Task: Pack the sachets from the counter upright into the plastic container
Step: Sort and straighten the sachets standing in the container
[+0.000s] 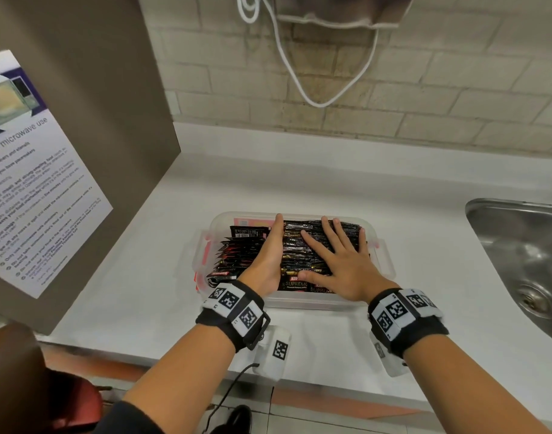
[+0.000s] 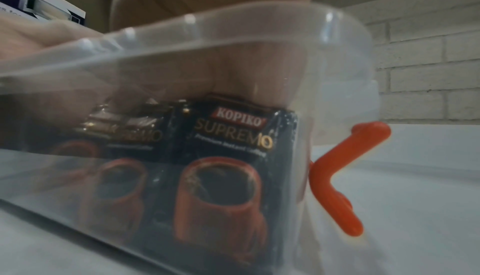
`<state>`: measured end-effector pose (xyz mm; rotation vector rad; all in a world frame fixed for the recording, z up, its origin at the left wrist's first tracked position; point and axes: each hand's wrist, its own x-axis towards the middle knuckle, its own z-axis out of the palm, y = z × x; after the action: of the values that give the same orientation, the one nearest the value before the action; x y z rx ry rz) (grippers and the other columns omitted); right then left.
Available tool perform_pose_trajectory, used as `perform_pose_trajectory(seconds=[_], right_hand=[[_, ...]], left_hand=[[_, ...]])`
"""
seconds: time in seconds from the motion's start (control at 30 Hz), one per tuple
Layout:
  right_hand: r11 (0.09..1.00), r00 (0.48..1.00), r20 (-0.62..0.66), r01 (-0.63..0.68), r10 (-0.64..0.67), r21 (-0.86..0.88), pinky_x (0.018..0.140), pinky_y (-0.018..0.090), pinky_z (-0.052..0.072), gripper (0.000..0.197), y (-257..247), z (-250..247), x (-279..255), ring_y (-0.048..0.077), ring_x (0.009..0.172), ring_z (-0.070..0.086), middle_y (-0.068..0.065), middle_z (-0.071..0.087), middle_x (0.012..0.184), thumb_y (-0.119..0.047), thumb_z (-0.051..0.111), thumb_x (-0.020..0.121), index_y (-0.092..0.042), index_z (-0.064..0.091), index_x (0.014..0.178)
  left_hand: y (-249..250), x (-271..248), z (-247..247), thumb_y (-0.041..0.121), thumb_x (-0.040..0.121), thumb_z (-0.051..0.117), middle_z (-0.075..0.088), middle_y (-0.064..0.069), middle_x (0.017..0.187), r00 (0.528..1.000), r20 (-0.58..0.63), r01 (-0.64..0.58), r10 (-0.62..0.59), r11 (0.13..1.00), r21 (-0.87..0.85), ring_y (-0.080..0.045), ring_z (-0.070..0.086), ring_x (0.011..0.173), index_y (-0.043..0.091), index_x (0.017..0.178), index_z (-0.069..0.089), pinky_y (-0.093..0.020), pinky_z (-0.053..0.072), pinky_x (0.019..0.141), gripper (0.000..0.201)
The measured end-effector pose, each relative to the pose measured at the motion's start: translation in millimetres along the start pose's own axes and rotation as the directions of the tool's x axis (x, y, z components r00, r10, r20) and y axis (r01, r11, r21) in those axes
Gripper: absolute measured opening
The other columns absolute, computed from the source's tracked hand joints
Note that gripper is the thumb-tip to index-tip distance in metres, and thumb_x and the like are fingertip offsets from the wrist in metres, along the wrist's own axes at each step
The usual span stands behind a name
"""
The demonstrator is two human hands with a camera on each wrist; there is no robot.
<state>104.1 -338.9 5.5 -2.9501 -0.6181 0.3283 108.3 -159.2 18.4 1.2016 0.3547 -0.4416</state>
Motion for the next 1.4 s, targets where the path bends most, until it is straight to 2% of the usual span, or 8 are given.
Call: perform_pose_trajectory(seconds=[0.1,0.2,0.37,0.5,0.63,0.83,1.17,1.4], right_hand=[[1.000,1.000,-0.015,0.002,-0.002,0.006,0.114,0.061,-0.023,0.090,0.6,0.2,0.1,0.018,0.145,-0.036,-0.005,-0.036,0.158,-0.095,0.007,0.072,-0.057,-0.020,0.148],[1.000,1.000,-0.013,-0.005,0.005,0.007,0.114,0.061,-0.023,0.089,1.2,0.3,0.7,0.018,0.146,-0.036,-0.005,-0.035,0.158,-0.094,0.009,0.073,-0.057,-0.018,0.149],[1.000,0.999,-0.053,0.000,0.001,0.017,0.114,0.059,-0.025,0.089,0.3,2.9,0.1,0.017,0.146,-0.035,-0.006,-0.033,0.159,-0.095,0.010,0.074,-0.057,-0.014,0.150],[1.000,0.999,-0.033,-0.022,0.022,0.012,0.114,0.061,-0.024,0.089,1.5,2.6,1.9,0.017,0.146,-0.036,-0.006,-0.033,0.159,-0.094,0.013,0.074,-0.057,-0.015,0.150],[0.999,0.999,-0.021,-0.041,0.040,-0.004,0.114,0.061,-0.022,0.090,2.0,2.8,6.0,0.018,0.146,-0.036,-0.005,-0.033,0.161,-0.094,0.012,0.073,-0.057,-0.017,0.150],[0.999,0.999,-0.009,-0.045,0.045,0.001,0.114,0.061,-0.023,0.090,1.6,4.9,7.6,0.017,0.144,-0.038,-0.005,-0.035,0.160,-0.096,0.013,0.071,-0.059,-0.020,0.147],[0.998,0.998,0.023,-0.057,0.057,-0.013,0.114,0.063,-0.022,0.089,0.7,4.5,9.5,0.020,0.144,-0.039,-0.004,-0.037,0.159,-0.098,0.006,0.068,-0.061,-0.029,0.140],[0.999,0.999,-0.005,-0.053,0.053,-0.002,0.111,0.060,-0.025,0.086,1.8,5.6,7.1,0.018,0.144,-0.039,-0.005,-0.036,0.160,-0.098,0.006,0.069,-0.063,-0.030,0.139]], left_hand=[[0.2,3.8,2.9,0.073,0.096,0.033,0.071,-0.003,0.124,0.999,-0.004,0.034,-0.034,0.999,-0.002,-0.022,0.069,0.111,0.029,0.137,0.055,-0.039,0.059,0.085,0.064],[-1.0,1.8,9.5,0.081,0.088,0.038,0.040,-0.005,0.157,0.999,-0.032,0.018,-0.014,0.993,0.120,-0.025,0.041,0.142,0.035,0.155,0.032,-0.050,0.034,0.116,0.082],[0.3,4.5,3.7,0.072,0.095,0.037,0.070,-0.008,0.125,1.000,-0.015,0.012,-0.012,1.000,0.002,-0.026,0.070,0.108,0.026,0.136,0.055,-0.039,0.060,0.081,0.064],[-1.7,5.3,9.7,0.077,0.091,0.037,0.046,-0.006,0.153,0.999,-0.048,0.030,-0.024,0.992,0.123,-0.027,0.047,0.138,0.031,0.153,0.036,-0.050,0.039,0.113,0.077],[1.5,1.1,15.6,0.073,0.095,0.035,0.028,-0.002,0.163,0.998,-0.037,0.054,-0.047,0.972,0.227,-0.023,0.031,0.148,0.034,0.159,0.021,-0.046,0.026,0.121,0.076],[4.7,-0.4,9.8,0.066,0.096,0.043,0.055,-0.014,0.142,0.994,-0.052,0.099,-0.095,0.992,0.080,-0.031,0.061,0.123,0.029,0.153,0.038,-0.049,0.050,0.104,0.068],[3.9,-5.0,12.3,0.076,0.089,0.043,0.043,-0.009,0.155,0.998,-0.027,0.055,-0.051,0.981,0.184,-0.028,0.042,0.142,0.030,0.153,0.038,-0.051,0.032,0.118,0.079],[18.6,-13.8,3.3,0.044,0.104,0.047,0.071,0.007,0.112,1.000,0.004,-0.026,0.026,0.976,0.216,-0.001,0.066,0.102,0.027,0.135,0.052,-0.023,0.052,0.089,0.036]])
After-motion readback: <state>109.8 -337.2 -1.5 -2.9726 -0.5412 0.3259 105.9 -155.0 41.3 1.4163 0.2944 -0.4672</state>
